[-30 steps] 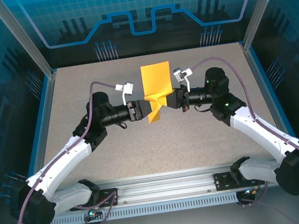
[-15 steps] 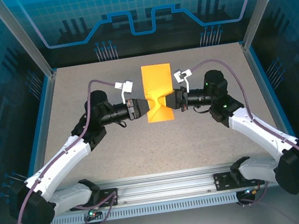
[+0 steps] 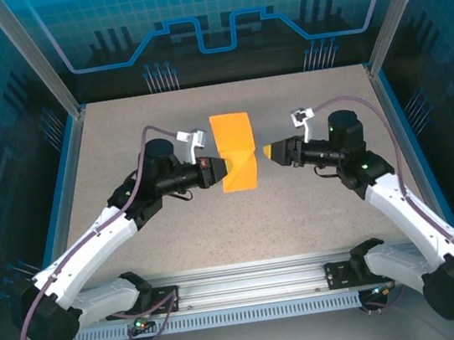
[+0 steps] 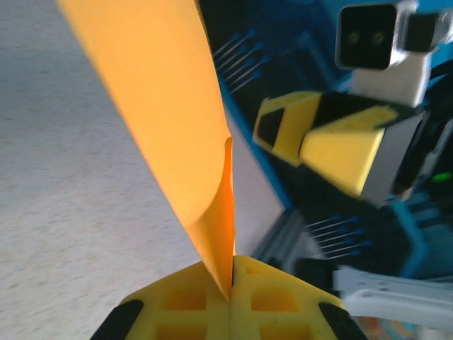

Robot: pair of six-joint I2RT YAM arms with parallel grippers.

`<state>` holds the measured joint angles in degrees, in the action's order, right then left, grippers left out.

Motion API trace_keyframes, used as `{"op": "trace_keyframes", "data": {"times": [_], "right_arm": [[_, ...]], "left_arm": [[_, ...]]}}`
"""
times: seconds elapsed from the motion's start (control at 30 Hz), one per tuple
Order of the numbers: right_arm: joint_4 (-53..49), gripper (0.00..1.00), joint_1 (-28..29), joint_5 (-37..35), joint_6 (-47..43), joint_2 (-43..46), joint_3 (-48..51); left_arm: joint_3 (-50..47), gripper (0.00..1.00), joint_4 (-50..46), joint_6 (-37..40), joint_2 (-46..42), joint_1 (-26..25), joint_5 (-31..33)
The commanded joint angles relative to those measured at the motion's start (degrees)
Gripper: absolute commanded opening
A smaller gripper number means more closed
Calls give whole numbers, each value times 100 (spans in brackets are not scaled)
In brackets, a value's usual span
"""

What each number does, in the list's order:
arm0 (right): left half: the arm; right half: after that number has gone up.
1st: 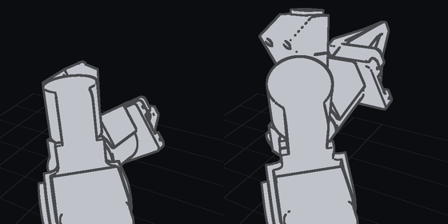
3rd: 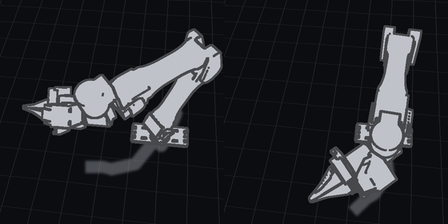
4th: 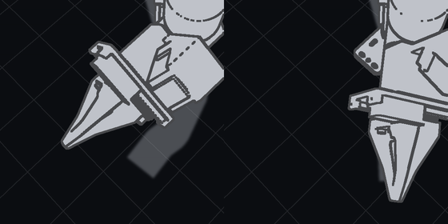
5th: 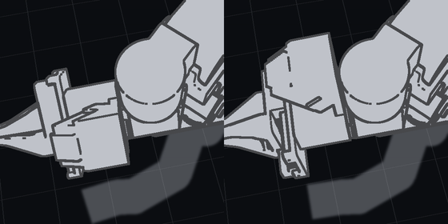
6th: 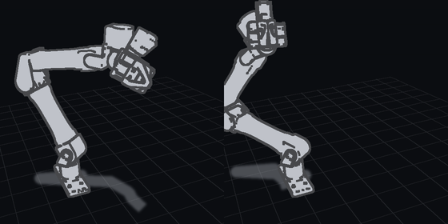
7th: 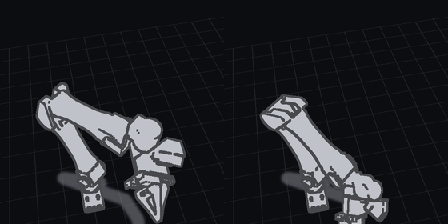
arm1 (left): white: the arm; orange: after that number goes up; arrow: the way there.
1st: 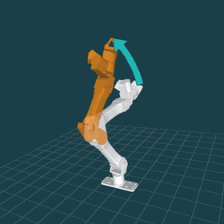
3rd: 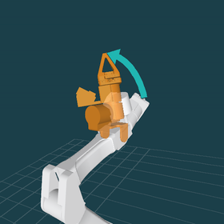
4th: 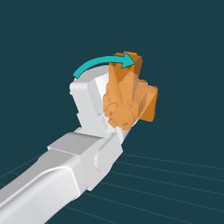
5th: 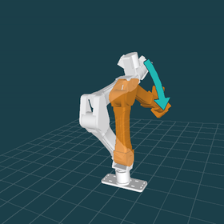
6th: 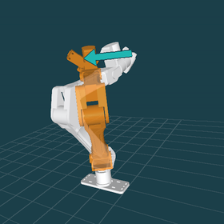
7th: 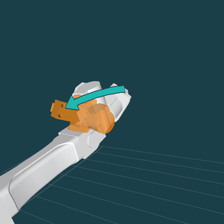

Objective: Fold a paper plane with a square sheet of paper (fold left side to right side)
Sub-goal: Turn over the paper at the center of the table.

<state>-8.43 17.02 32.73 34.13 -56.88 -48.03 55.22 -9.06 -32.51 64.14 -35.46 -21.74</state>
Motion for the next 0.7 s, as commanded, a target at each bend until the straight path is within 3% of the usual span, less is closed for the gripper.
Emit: {"op": "trace_keyframes", "data": {"times": [0.0,0.1,0.23,0.33,0.47,0.6,0.67], "right_arm": [[-2349,54,-265,-1756,-757,244,-198],[-3360,61,-579,-2782,-845,317,-407],[-3954,67,-966,-3496,-924,492,-333],[-4134,83,-1096,-3945,-925,647,-268],[-4150,99,-1227,-4129,-936,842,-59],[-4136,100,-1297,-4089,-943,898,46],[-4128,100,-1328,-4056,-958,897,65]], "left_arm": [[600,0,-1642,1064,31,-577,1802],[1108,0,-2601,1297,475,-1128,3129],[1922,0,-3917,1222,1475,-1837,4767],[2592,0,-4843,895,2318,-2270,5881],[3418,0,-5907,171,3387,-2532,6613],[4172,0,-6961,-665,4376,-2597,6923],[4473,0,-7291,-825,4812,-2597,6784]]}}
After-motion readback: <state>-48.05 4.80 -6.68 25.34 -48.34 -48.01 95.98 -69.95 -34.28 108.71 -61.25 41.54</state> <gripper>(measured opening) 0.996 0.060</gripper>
